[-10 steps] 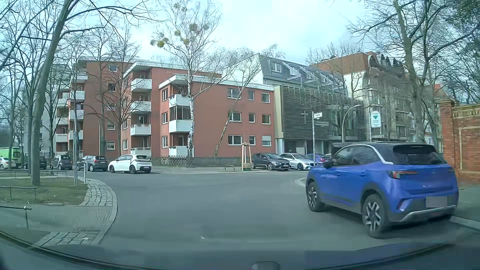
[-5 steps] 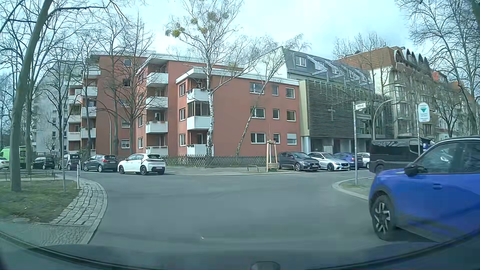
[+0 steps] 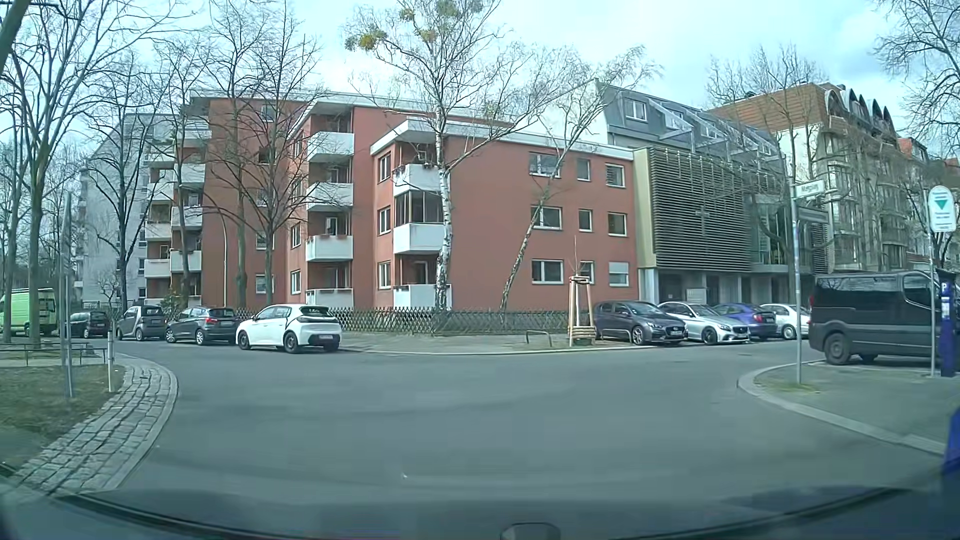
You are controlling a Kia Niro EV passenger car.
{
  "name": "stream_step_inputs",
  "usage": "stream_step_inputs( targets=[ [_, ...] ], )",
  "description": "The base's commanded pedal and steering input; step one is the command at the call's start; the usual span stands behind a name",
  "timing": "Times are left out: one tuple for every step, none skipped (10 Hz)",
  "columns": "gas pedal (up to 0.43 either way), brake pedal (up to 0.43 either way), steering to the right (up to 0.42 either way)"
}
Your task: Follow the waypoints while adhering to traffic rules and regulations
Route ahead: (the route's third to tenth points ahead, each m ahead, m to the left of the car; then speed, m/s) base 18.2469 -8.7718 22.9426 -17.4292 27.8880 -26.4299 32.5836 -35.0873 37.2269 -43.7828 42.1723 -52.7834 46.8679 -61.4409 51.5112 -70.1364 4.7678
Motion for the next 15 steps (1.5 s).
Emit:
stream_step_inputs(
  targets=[
    [0.0,0.189,-0.04],
    [0.0,0.207,-0.026],
    [0.0,0.22,-0.015],
    [0.0,0.226,-0.012],
    [0.0,0.226,-0.006],
    [0.0,0.226,0.003],
    [0.0,0.226,0.014],
    [0.0,0.226,0.021],
    [0.0,0.226,0.03],
    [0.0,0.226,0.04],
    [0.0,0.226,0.061],
    [0.0,0.213,0.097],
    [0.0,0.207,0.142],
    [0.0,0.195,0.185],
    [0.0,0.11,0.228]
  ],
)
